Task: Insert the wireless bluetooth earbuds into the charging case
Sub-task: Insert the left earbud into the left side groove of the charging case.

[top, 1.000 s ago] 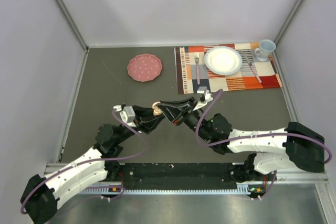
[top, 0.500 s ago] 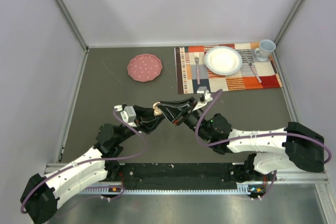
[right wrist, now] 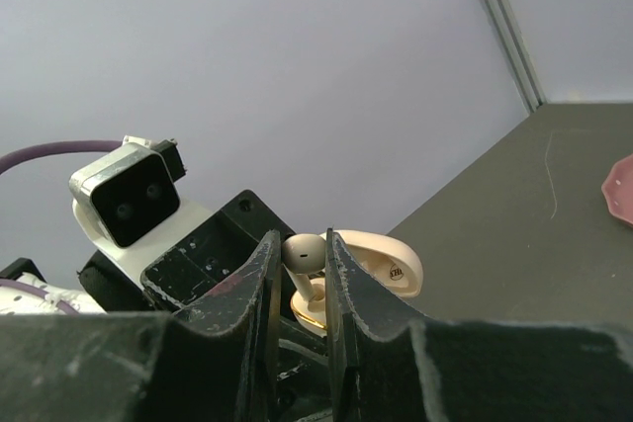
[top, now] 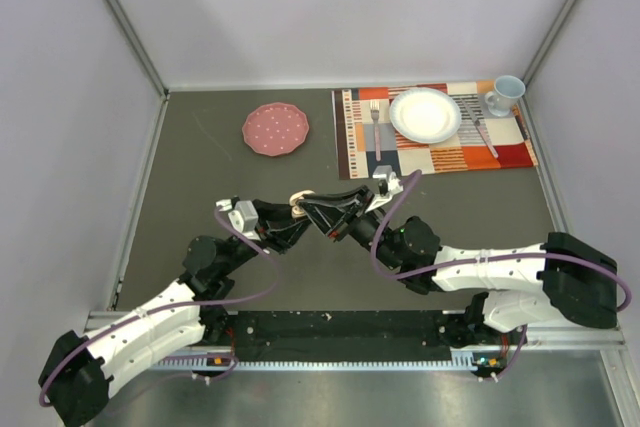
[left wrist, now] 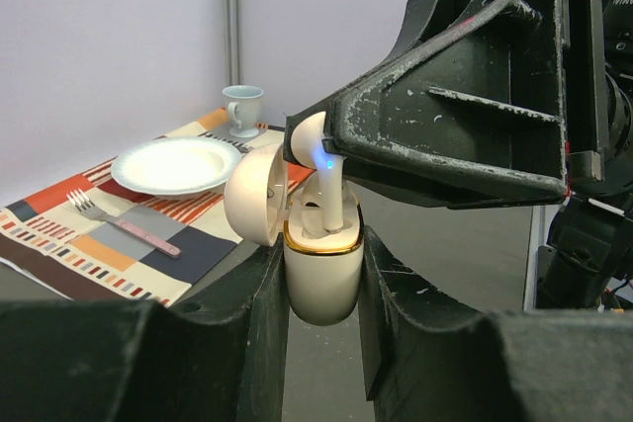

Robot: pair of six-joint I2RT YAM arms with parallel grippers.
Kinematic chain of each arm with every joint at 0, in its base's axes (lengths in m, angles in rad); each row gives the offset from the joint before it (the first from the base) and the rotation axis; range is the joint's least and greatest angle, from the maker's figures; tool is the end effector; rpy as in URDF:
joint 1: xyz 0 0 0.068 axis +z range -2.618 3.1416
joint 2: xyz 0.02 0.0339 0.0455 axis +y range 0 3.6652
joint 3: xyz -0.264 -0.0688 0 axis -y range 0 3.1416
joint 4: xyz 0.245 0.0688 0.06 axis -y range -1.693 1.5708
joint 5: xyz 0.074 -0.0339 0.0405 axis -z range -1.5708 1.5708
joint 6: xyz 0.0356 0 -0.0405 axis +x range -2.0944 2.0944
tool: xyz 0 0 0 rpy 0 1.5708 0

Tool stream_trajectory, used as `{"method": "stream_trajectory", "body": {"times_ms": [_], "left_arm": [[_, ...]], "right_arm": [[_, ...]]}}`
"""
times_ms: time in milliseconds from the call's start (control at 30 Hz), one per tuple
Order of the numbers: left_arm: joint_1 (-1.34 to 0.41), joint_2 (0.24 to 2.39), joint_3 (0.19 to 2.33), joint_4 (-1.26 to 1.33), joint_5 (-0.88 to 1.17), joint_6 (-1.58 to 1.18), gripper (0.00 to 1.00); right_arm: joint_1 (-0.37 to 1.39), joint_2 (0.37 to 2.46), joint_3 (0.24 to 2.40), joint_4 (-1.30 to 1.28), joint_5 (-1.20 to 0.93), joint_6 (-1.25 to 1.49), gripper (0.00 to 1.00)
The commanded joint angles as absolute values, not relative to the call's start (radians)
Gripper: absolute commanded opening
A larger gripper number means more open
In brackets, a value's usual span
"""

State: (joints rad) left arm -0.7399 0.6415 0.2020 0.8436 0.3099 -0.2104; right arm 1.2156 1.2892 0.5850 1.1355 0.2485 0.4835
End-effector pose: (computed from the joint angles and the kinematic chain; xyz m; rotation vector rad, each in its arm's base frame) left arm 0.1071 -0.1125 0.2640 0.5954 1.0974 -1.0109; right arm 0.1024 0.2508 0.2996 -0.2181 1.2443 1.3512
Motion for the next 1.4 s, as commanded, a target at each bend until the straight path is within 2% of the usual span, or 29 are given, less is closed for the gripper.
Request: {"method": "stream_trajectory", "body": {"times_ms": [0, 1367], "left_arm": [[-0.746, 0.629, 0.247, 0.927, 0.298, -0.206, 0.00], [-0.749, 0.627, 0.255, 0.971, 0.322, -0.216, 0.00]], "right_arm": [[1.232, 1.308, 0.598, 1.104, 0.230, 0.488, 0.00], [1.243, 1.365, 0.604, 1.127, 0.294, 0.442, 0.00]]}}
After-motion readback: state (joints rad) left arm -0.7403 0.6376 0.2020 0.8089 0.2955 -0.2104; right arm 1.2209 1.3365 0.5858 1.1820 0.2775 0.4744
